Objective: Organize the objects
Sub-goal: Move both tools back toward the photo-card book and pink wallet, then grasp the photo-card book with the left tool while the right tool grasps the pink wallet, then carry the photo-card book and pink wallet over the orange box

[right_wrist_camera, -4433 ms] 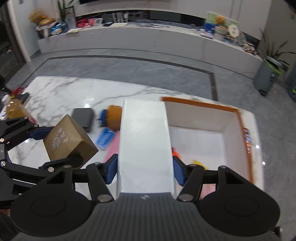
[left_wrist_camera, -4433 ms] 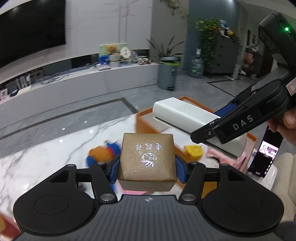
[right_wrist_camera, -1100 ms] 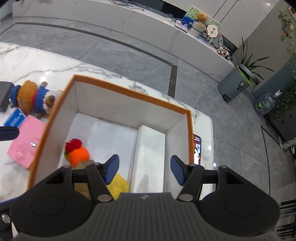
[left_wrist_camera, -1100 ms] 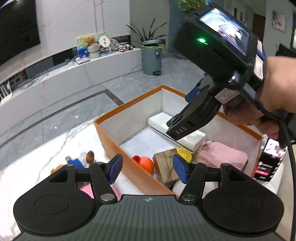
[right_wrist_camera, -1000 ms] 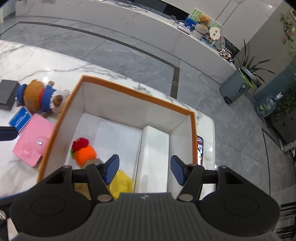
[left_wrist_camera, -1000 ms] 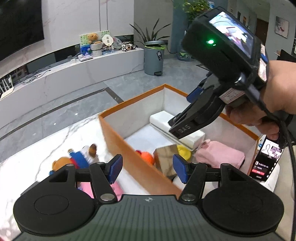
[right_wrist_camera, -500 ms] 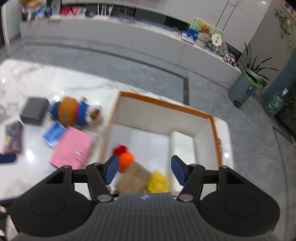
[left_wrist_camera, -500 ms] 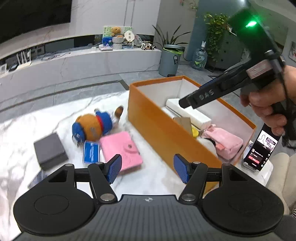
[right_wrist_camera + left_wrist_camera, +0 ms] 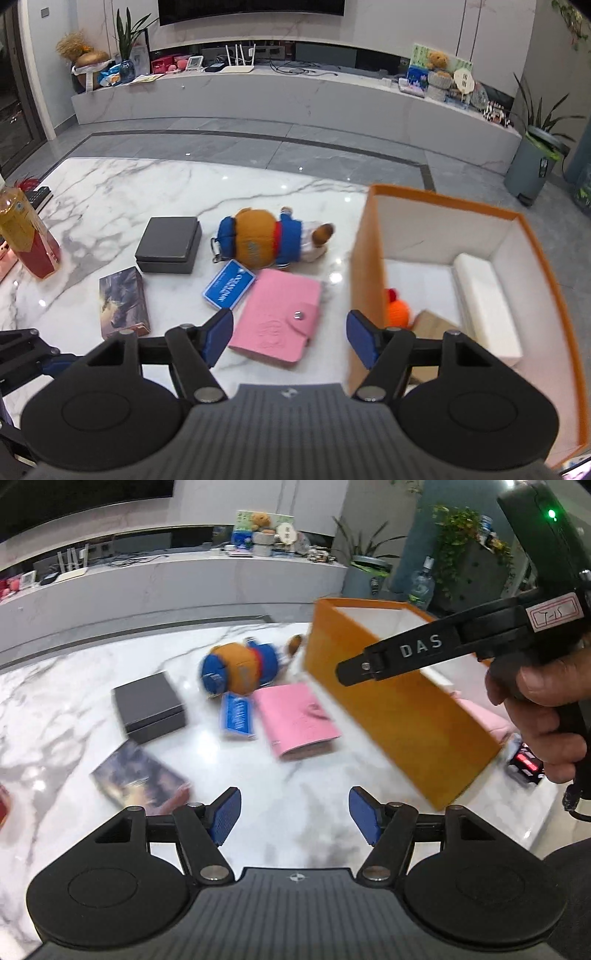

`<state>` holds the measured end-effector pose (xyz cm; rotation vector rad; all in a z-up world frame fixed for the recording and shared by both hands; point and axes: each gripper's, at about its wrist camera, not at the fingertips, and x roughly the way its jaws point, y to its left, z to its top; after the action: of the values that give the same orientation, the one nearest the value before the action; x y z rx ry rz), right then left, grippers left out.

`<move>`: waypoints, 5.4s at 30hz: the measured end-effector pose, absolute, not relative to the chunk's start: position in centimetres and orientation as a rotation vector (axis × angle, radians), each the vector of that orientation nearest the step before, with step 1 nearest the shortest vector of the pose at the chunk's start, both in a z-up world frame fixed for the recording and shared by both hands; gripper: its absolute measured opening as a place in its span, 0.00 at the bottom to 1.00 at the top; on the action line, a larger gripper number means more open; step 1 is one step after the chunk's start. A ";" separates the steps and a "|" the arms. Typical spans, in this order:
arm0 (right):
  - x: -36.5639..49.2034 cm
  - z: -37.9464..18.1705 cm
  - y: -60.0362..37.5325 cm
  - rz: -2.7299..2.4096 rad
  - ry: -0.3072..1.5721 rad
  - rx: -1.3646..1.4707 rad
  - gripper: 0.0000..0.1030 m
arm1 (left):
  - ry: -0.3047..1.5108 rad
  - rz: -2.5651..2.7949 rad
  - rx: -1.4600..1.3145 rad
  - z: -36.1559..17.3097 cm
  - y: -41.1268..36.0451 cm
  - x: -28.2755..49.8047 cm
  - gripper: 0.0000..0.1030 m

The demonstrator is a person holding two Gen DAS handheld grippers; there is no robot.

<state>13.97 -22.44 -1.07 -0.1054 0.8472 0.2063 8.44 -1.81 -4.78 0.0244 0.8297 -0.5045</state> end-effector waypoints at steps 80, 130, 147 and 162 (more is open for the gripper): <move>16.3 -10.4 -16.0 0.225 1.288 -0.074 0.78 | 0.853 -0.347 0.146 -11.1 7.9 9.3 0.67; 16.1 -9.0 -15.4 0.285 1.199 -0.078 0.79 | 0.782 -0.327 0.145 -10.2 8.0 6.1 0.66; 16.1 -10.8 -14.0 0.301 1.239 -0.202 0.79 | 0.833 -0.289 0.173 -11.1 6.5 6.8 0.66; 16.5 -11.8 -13.6 0.295 1.232 -0.217 0.83 | 0.831 -0.277 0.155 -10.8 5.9 6.3 0.64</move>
<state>16.54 -13.56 -11.80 -0.2171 1.2323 0.2954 6.26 5.86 -10.84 0.1551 0.8313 -0.2772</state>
